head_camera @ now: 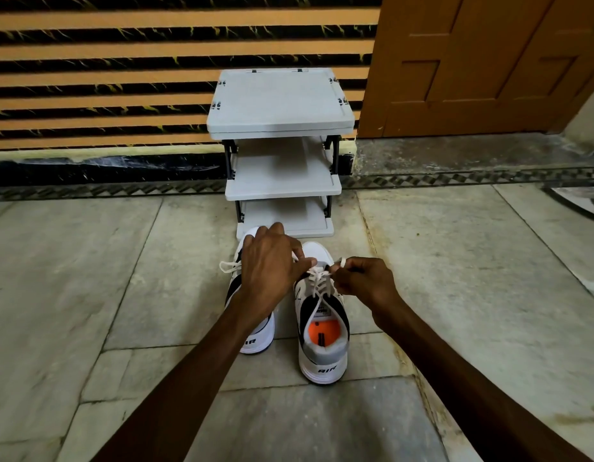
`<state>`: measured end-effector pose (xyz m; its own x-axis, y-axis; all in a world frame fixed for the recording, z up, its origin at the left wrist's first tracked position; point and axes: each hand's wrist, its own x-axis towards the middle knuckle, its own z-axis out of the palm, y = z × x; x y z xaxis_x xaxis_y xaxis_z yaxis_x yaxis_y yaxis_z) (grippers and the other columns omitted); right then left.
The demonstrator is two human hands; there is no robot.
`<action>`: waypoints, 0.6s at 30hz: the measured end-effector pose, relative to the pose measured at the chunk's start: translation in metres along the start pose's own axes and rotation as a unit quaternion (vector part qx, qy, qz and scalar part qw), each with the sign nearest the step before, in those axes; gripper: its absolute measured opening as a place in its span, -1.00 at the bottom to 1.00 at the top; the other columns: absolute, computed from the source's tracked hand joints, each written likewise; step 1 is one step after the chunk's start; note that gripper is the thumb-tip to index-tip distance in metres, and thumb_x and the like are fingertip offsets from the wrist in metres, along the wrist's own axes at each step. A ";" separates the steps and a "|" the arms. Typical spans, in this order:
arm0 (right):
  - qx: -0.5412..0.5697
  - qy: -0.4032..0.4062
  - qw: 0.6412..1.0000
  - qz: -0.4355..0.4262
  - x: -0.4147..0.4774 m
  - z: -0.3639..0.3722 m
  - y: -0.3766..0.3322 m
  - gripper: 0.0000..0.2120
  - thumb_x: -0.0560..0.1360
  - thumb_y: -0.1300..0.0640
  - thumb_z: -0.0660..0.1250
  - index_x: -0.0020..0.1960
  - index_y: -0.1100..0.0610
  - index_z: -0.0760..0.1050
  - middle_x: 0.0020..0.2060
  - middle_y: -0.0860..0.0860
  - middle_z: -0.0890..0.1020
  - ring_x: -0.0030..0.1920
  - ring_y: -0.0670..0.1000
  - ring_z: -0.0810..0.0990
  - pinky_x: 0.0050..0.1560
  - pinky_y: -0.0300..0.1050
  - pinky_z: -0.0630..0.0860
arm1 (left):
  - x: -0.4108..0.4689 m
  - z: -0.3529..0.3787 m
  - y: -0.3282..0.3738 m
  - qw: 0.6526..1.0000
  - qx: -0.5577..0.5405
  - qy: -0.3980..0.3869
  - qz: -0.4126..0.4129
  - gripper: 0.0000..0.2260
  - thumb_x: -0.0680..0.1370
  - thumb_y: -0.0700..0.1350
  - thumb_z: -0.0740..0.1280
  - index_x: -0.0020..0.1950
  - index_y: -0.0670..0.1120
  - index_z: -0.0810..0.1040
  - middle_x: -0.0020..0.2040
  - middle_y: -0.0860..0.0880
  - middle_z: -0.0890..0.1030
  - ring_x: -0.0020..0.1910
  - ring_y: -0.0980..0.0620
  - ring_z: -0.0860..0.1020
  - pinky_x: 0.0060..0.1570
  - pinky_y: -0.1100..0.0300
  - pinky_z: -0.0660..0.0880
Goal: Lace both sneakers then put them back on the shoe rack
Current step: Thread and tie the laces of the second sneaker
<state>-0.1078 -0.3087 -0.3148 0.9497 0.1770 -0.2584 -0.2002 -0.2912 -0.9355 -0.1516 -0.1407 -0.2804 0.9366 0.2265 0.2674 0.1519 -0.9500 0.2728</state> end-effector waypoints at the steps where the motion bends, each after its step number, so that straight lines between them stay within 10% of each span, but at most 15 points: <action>1: -0.005 0.010 1.000 0.001 0.000 0.000 0.000 -0.86 0.46 0.20 0.45 -0.19 0.29 0.66 -0.31 0.17 0.67 -0.35 0.00 0.62 -0.12 -0.06 0.66 | 0.000 0.000 -0.001 1.000 0.013 0.001 -0.002 -0.73 0.42 0.24 0.39 -0.17 0.06 0.67 -0.14 0.02 0.45 0.01 -0.03 0.47 0.03 0.08 0.32; 13: -0.146 0.093 0.979 0.105 0.007 -0.028 0.031 -0.84 0.34 0.18 0.47 -0.34 0.28 0.66 -0.40 0.19 0.70 -0.50 0.04 0.63 -0.15 -0.02 0.68 | -0.020 0.027 -0.023 0.953 0.255 -0.162 -0.003 -0.74 0.48 0.01 0.35 0.13 -0.04 0.61 0.35 -0.08 0.42 0.36 -0.17 0.27 0.31 -0.09 0.19; 18: -0.336 0.082 0.938 0.016 0.007 -0.022 0.036 -0.72 0.45 0.06 0.41 -0.06 0.30 0.53 -0.19 0.13 0.62 -0.06 0.18 0.65 -0.18 -0.14 0.43 | -0.022 0.034 -0.012 0.963 0.216 -0.157 0.042 -0.75 0.52 -0.02 0.25 0.13 -0.03 0.60 0.28 -0.07 0.46 0.32 -0.17 0.30 0.24 -0.09 0.21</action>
<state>-0.1030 -0.3386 -0.3449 0.9811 0.0257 -0.1917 -0.0855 -0.8312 -0.5494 -0.1638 -0.1414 -0.3207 0.9903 0.1328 -0.0398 0.1246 -0.9784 -0.1648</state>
